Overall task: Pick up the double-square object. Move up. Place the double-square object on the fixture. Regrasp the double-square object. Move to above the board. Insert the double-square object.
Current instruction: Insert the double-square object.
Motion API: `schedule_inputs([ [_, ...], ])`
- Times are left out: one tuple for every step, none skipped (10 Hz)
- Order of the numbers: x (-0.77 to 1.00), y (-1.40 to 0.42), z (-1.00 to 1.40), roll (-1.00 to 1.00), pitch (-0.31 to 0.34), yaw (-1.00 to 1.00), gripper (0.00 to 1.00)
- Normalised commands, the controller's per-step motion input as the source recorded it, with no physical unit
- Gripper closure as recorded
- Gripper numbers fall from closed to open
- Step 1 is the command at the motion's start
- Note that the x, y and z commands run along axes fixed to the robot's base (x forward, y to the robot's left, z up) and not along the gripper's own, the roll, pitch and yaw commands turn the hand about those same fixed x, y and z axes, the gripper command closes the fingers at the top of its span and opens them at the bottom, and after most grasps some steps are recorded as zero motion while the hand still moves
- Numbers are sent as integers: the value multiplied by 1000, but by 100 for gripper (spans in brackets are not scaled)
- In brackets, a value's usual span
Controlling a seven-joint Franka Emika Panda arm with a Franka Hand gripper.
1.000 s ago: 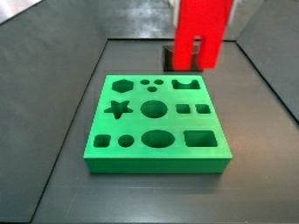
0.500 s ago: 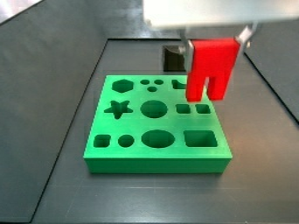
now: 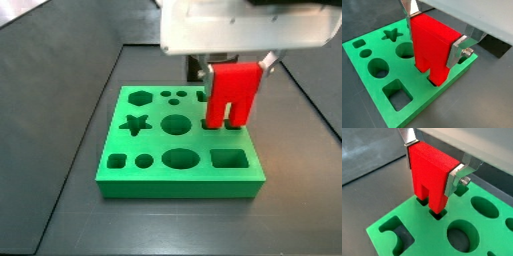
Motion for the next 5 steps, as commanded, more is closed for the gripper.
schedule_inputs([
  [-91,0,-411,126,-107,0,100],
  [-34,0,-463,131,-113,0,100],
  [-66,0,-546,194,-90,0,100],
  [-154,20,-557,211,-70,-66,100],
  [0,17,-526,186,-44,-111,100],
])
